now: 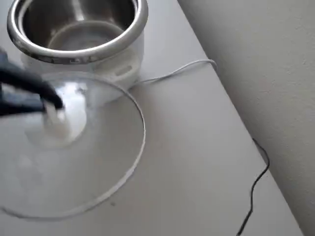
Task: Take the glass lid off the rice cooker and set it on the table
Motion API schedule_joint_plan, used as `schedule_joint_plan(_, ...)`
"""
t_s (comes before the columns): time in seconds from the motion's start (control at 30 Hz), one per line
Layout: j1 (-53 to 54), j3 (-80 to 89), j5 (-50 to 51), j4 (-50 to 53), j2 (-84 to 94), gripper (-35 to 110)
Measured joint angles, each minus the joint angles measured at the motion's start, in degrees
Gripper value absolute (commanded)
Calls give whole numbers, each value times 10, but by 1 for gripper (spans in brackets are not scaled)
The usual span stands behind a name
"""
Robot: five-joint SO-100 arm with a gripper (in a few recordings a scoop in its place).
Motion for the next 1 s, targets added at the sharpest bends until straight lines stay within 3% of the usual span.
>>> schedule_joint_plan(0.53,-56,339,2,-168,51,0)
schedule_joint_plan(1.0,-79,381,9,-269,23,0)
